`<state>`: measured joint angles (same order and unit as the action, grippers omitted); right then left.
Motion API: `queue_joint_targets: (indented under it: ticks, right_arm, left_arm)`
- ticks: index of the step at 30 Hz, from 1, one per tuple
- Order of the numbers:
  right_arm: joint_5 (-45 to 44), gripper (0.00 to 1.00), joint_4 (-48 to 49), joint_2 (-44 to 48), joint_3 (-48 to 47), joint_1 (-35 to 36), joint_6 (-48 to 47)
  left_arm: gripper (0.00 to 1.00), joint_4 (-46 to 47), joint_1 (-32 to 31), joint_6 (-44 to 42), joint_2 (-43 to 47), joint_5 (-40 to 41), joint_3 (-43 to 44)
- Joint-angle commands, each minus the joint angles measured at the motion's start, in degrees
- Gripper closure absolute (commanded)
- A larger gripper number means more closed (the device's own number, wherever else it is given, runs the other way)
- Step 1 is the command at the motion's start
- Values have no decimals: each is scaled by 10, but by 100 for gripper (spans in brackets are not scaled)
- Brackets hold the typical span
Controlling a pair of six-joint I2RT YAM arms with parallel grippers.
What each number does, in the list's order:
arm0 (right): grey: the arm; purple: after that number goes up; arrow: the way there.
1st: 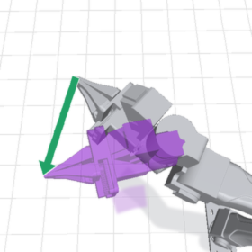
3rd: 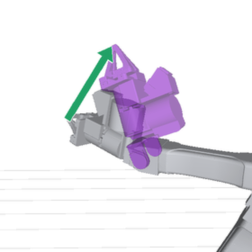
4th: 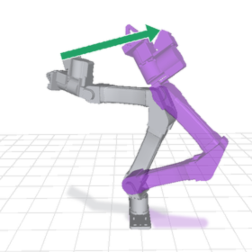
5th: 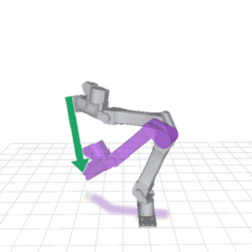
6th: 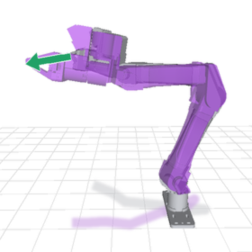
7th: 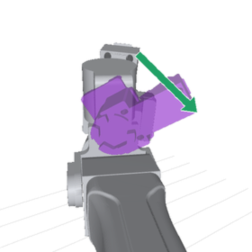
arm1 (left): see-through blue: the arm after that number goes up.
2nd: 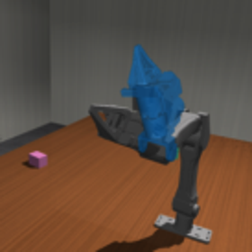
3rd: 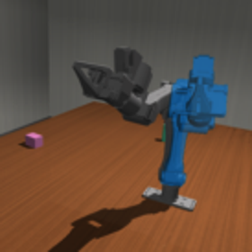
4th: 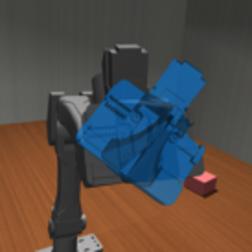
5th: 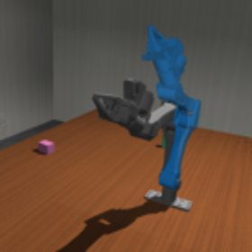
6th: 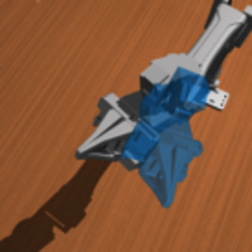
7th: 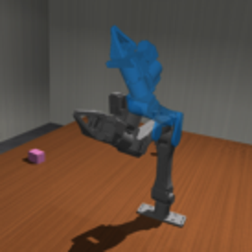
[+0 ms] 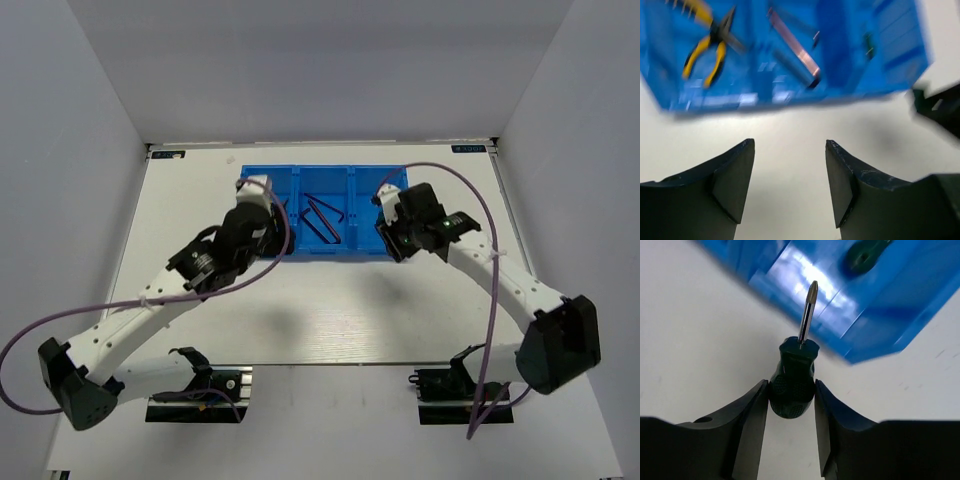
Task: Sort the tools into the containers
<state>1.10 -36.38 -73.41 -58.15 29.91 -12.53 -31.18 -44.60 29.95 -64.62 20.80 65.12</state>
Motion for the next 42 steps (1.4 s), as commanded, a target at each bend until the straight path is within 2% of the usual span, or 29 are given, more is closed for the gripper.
queue_joint_targets:
  ticks: [1,3,4,5,7,8,11,12,14,16,20,25,26,30,32,34,42]
  right_arm:
    - [-77,100,121,-72,-65,-11,-9]
    - [-87,100,129,-105,-123,-19,-12]
    - [-88,100,128,-161,-138,-20,-11]
    - [-88,100,124,-181,-187,-24,-11]
    - [-77,100,94,-239,-219,-25,-7]
    - [-73,92,68,-276,-258,-28,-1]
    - [-48,53,31,-339,-323,-36,15]
    - [-38,47,32,-339,-323,-37,14]
    - [-35,31,36,-336,-319,-40,13]
    - [-23,26,35,-330,-319,-44,13]
    - [2,24,26,-295,-302,-52,25]
    - [43,21,3,-198,-253,-61,26]
    - [43,10,-2,-182,-244,-63,30]
    - [18,10,-26,-86,-165,-66,57]
    - [-4,10,-20,-27,-92,-67,66]
    - [-46,10,-18,28,-25,-69,74]
    - [-58,10,-49,124,76,-96,101]
  left_arm:
    - [31,-81,-2,83,49,23,-70]
    - [31,-113,-2,99,70,28,-95]
    - [31,-122,-2,104,78,34,-101]
    - [31,-132,-2,118,85,34,-112]
    - [31,-157,-2,129,92,34,-119]
    - [30,-158,-2,135,92,22,-125]
    - [28,-164,-2,141,102,8,-141]
    - [23,-158,-2,148,102,2,-150]
    - [20,-151,-2,148,114,-4,-163]
    - [17,-145,-2,148,114,-9,-170]
    - [14,-134,-2,148,121,-9,-176]
    - [11,-115,-2,129,121,-9,-176]
    - [11,-114,-2,128,121,-9,-176]
    - [7,-79,-2,114,121,-9,-187]
    - [1,-67,-2,107,121,-15,-192]
    - [1,-53,-2,99,121,-15,-198]
    - [1,-42,-2,77,105,-20,-185]
